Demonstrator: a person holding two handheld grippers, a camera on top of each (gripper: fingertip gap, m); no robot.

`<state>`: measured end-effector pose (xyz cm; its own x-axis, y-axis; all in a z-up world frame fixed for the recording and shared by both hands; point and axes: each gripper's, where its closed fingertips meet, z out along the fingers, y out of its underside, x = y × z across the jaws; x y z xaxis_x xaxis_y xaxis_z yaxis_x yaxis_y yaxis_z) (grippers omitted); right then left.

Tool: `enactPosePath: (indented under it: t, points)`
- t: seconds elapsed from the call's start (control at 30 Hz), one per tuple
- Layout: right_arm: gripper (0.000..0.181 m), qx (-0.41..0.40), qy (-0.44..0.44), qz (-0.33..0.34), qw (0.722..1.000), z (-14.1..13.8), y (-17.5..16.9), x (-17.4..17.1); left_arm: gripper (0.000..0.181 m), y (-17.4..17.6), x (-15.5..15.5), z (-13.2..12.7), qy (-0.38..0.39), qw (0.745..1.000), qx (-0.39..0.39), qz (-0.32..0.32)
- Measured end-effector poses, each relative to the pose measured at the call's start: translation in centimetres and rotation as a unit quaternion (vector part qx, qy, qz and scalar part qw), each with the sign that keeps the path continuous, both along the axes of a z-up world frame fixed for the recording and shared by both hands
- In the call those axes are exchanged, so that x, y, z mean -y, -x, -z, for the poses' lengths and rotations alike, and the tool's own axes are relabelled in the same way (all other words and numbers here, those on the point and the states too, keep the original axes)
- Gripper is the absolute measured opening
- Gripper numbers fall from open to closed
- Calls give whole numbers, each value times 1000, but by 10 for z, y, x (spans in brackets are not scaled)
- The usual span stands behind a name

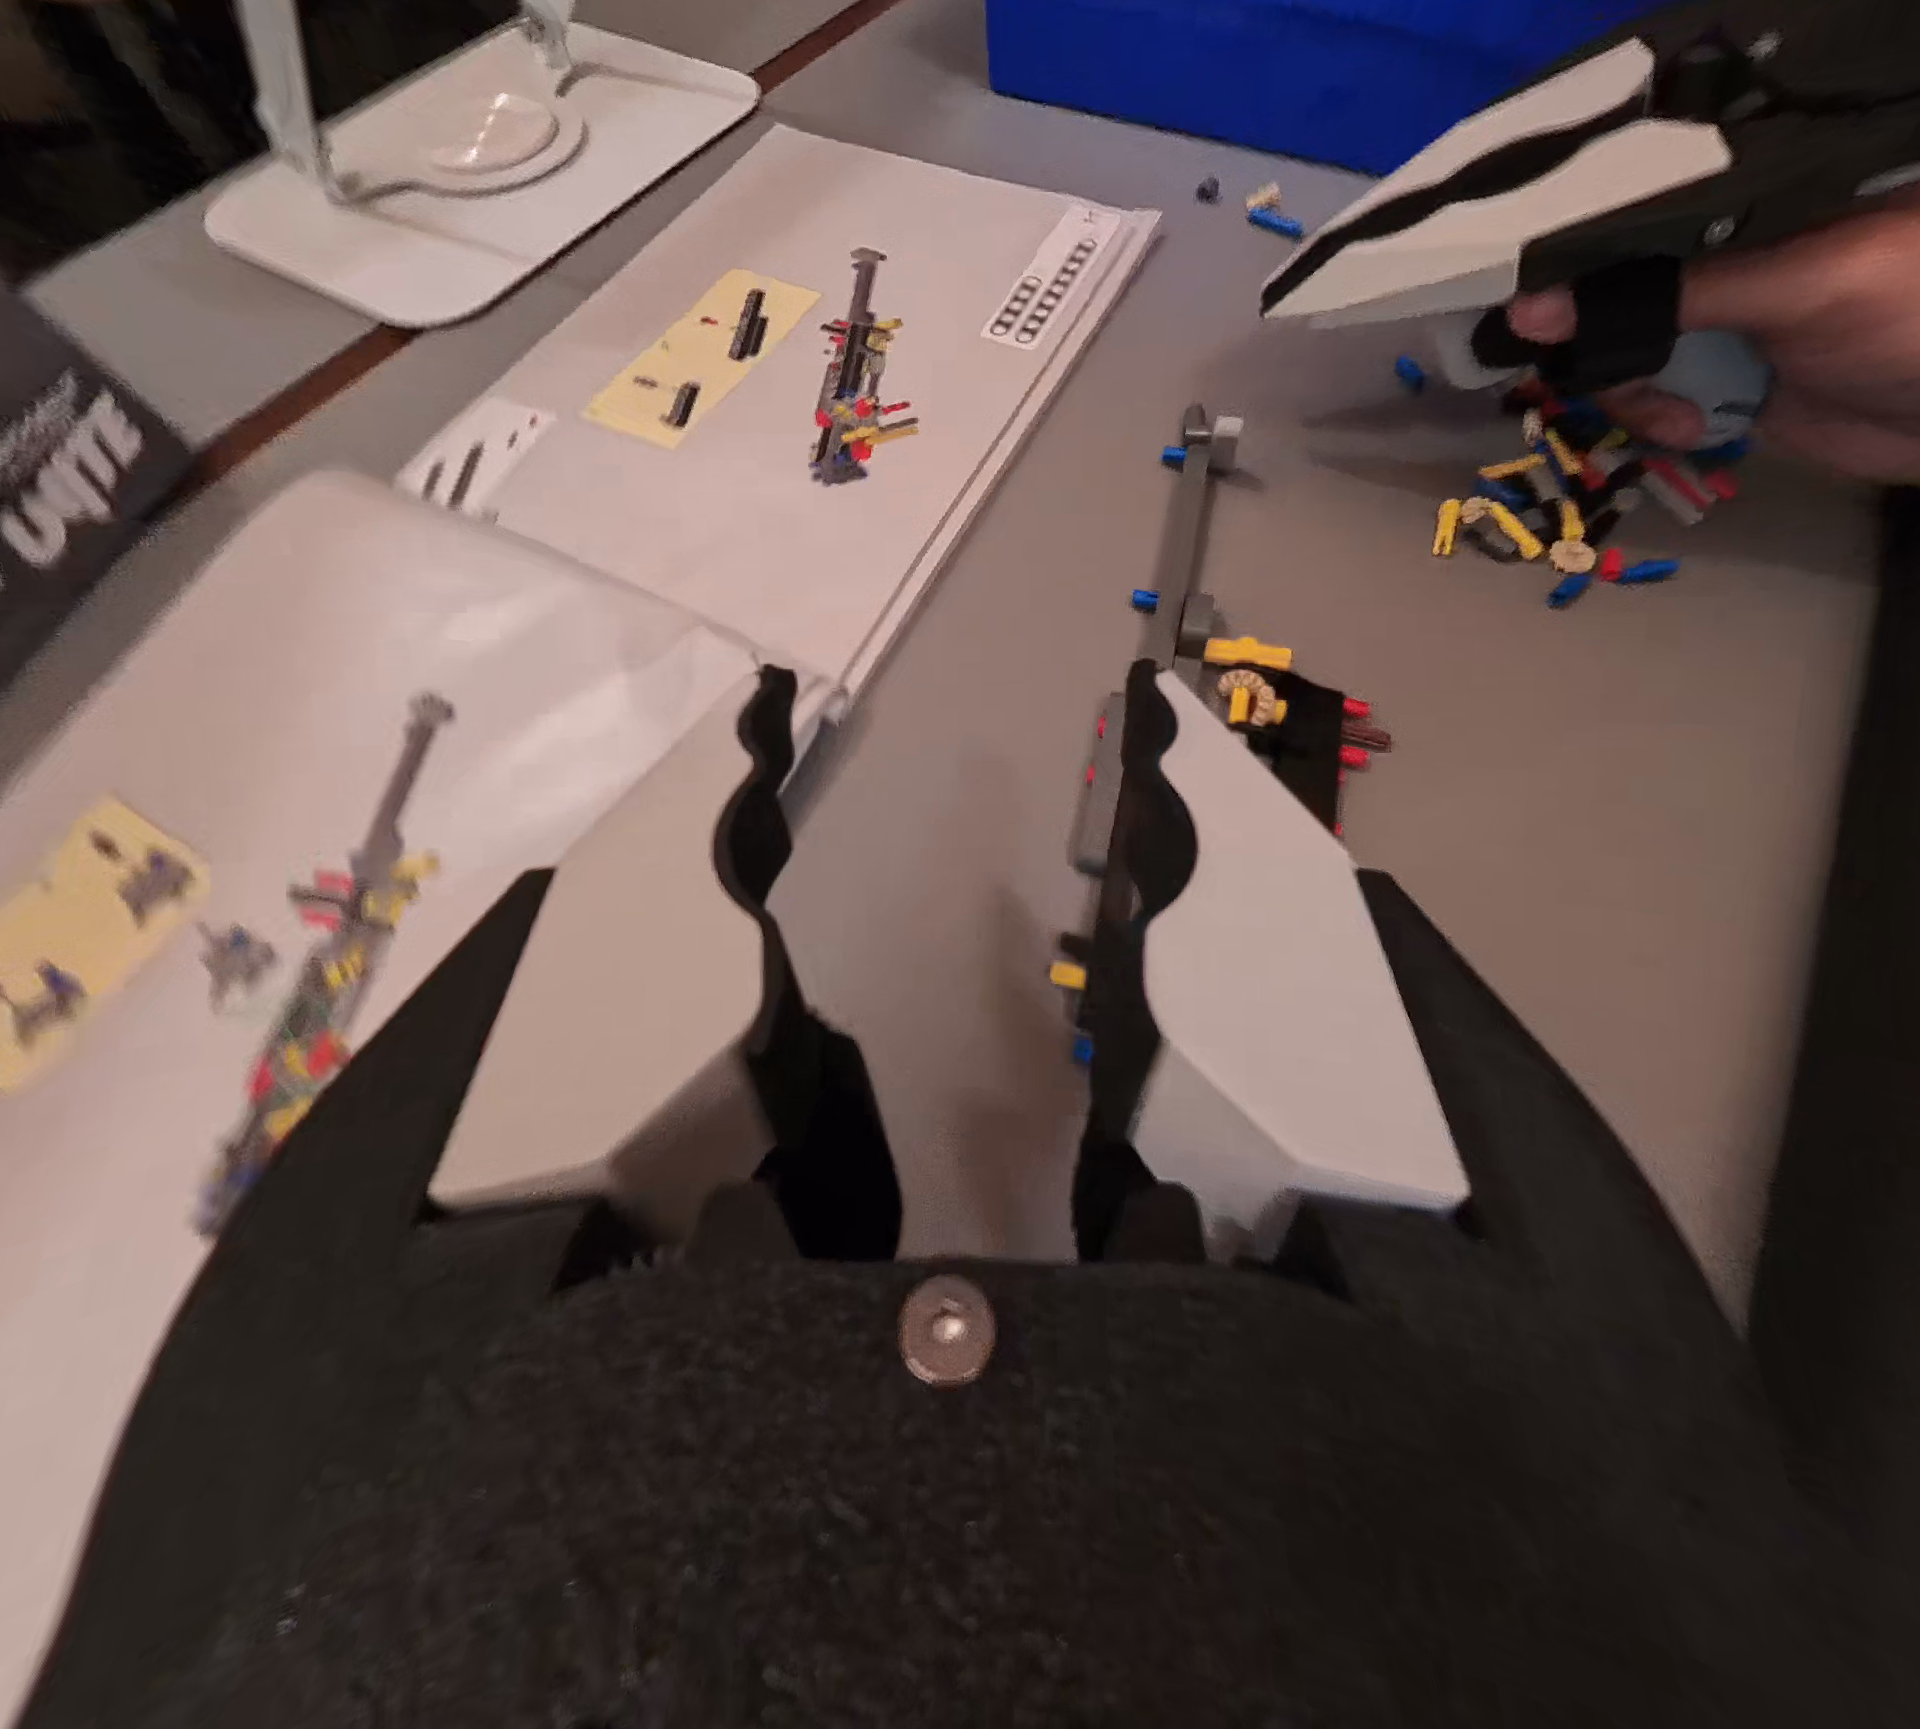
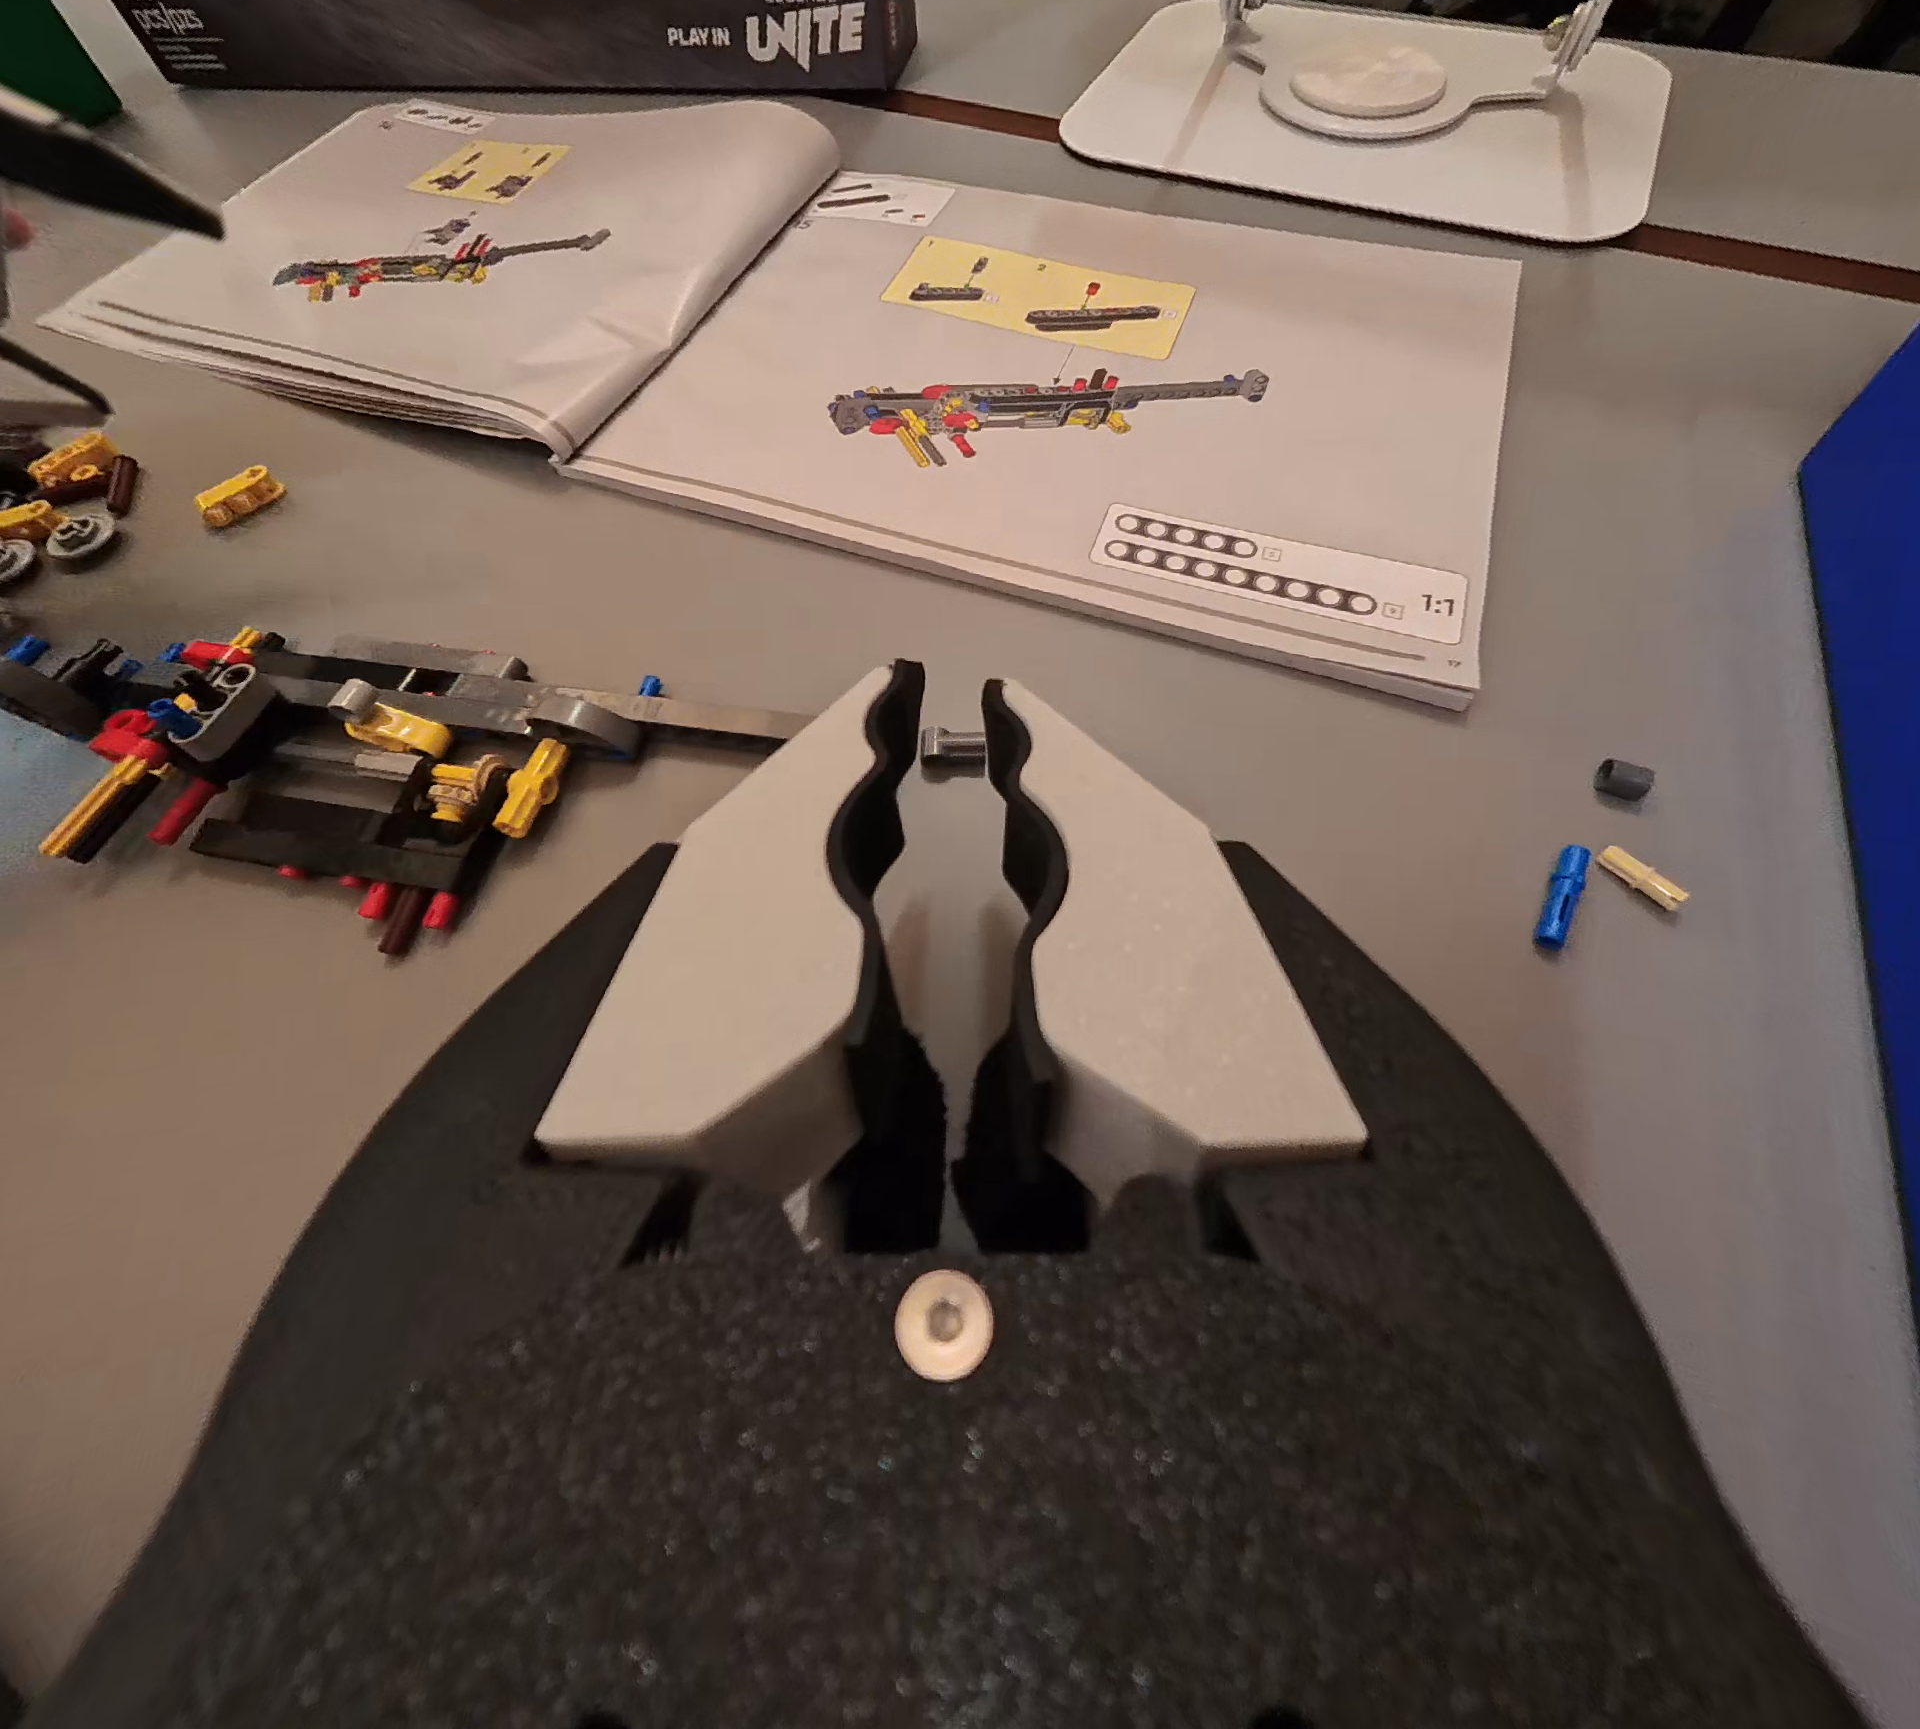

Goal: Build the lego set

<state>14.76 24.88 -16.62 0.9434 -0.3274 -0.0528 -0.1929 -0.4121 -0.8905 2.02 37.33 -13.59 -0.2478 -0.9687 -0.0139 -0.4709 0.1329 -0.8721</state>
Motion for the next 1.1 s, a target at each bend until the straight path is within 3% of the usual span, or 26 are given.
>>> enactPosePath:
  t: [0.03,0.13,0.4,0.83,1.1]
  points:
    - [11,0,-3,0,1000,-1,0,0,66,-8,4,-2,-34,999,-15,18]
    - [11,3,-4,0,1000,-2,1,1,55,-39,5,0,-115,989,-77,50]
    - [11,2,-14,-6,1000,-6,4,0,53,-123,48,41,-103,965,-182,160]
    - [7,1,-45,30,999,-17,-2,18,47,-237,126,63,-123,957,-161,206]
    - [8,-14,-45,3,999,-15,5,13,41,-255,120,64,-110,960,-166,199]
